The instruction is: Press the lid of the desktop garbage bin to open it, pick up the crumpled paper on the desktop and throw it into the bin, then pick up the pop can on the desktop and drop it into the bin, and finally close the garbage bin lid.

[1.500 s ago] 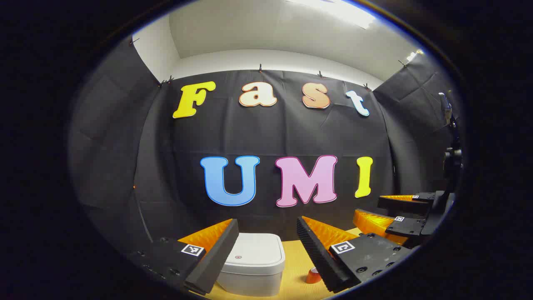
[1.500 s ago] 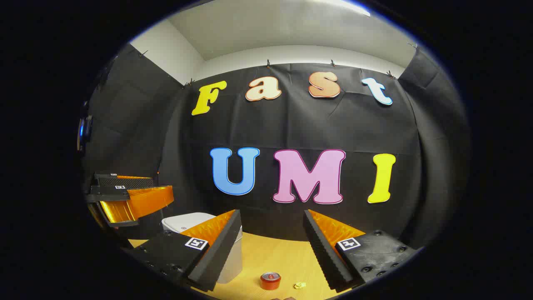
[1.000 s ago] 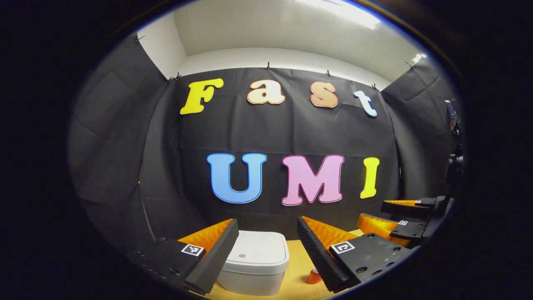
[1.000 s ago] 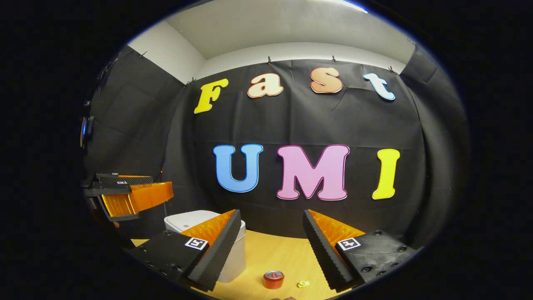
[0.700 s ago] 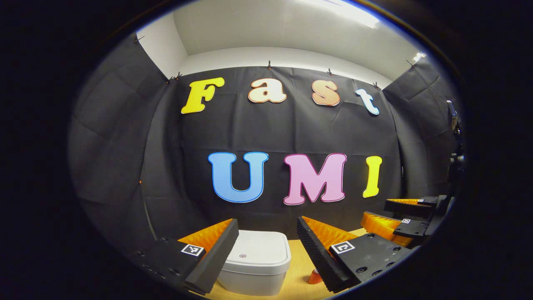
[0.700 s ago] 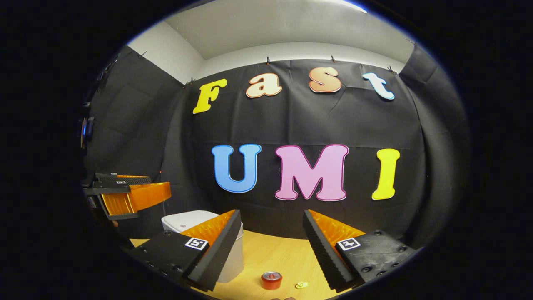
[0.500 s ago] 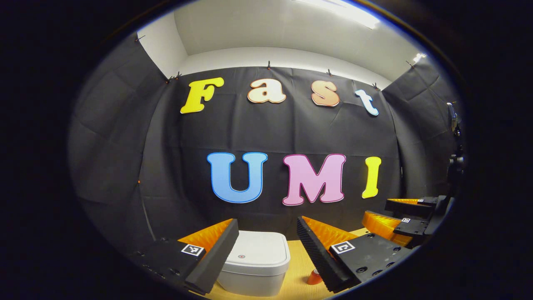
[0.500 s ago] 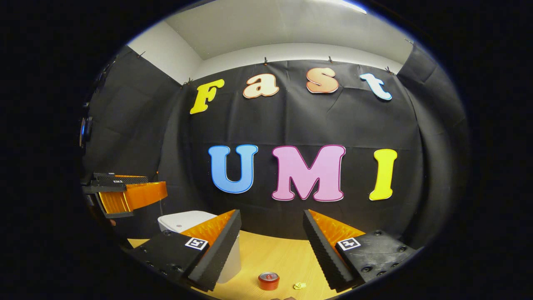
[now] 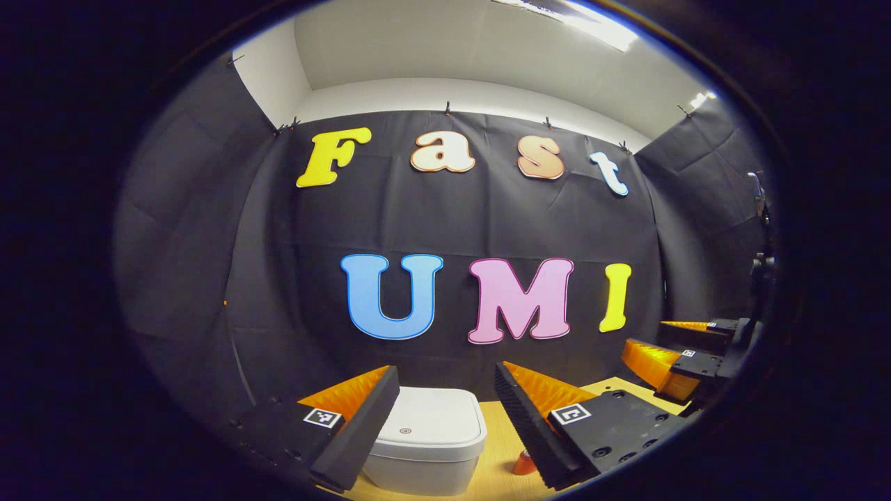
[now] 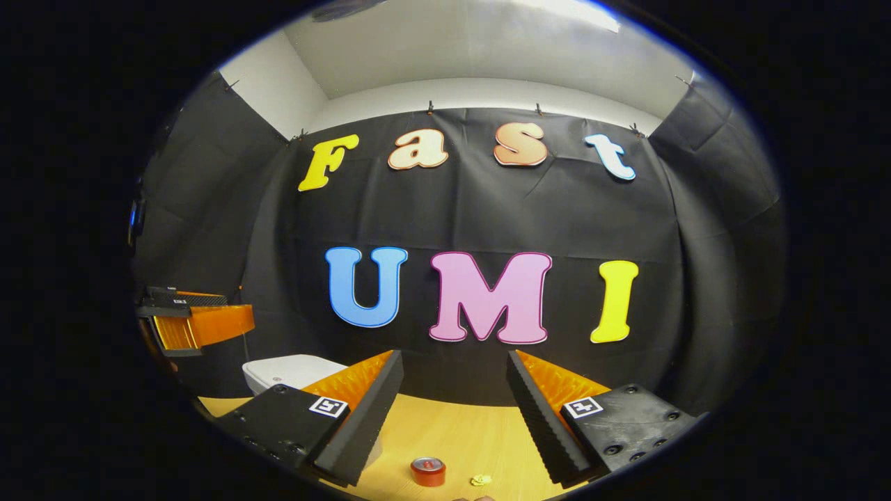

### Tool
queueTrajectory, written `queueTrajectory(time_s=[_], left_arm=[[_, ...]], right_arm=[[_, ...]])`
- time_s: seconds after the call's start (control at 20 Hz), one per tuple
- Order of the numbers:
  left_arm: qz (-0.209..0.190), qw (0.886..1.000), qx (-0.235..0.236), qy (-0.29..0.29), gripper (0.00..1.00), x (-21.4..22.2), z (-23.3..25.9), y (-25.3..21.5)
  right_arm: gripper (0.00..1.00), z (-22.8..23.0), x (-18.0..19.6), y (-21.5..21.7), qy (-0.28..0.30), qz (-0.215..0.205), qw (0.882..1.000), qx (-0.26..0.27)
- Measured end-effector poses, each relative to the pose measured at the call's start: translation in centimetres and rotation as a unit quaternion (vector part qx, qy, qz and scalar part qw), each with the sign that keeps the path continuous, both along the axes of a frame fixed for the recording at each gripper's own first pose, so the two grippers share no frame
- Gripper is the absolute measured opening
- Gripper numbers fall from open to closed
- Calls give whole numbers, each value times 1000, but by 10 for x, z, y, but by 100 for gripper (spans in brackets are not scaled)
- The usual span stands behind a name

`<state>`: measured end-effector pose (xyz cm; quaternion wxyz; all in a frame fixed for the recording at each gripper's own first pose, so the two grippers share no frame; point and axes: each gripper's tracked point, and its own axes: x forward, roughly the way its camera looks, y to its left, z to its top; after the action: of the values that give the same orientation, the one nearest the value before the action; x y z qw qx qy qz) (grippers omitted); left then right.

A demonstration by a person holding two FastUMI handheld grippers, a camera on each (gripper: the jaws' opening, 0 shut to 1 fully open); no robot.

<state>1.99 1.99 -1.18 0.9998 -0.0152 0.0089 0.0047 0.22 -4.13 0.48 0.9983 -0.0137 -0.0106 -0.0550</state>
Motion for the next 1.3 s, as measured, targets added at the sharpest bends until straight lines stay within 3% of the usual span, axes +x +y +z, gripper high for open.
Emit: queueTrajectory(time_s=[0.05,0.2,0.35,0.5,0.7,1.1,1.3], left_arm=[[-4,1000,-2,2,92,5,-2,0],[-25,1000,-5,15,71,23,-11,0],[-29,999,-6,39,61,39,-29,9],[-24,997,-19,64,35,51,-51,18],[-2,995,-13,102,10,61,-87,34],[-9,981,-37,189,5,66,-151,40],[-29,981,-6,189,6,60,-159,38]], right_arm=[[96,-2,0,-3,2,-3,1000,-1],[96,-7,2,-11,8,-15,1000,-7],[96,-10,4,-17,14,-23,1000,-7],[96,-15,5,-25,18,-31,999,-14],[96,-29,5,-35,35,-41,998,-15],[96,-54,10,-46,65,-50,997,-11],[96,-57,14,-48,67,-51,996,-14]])
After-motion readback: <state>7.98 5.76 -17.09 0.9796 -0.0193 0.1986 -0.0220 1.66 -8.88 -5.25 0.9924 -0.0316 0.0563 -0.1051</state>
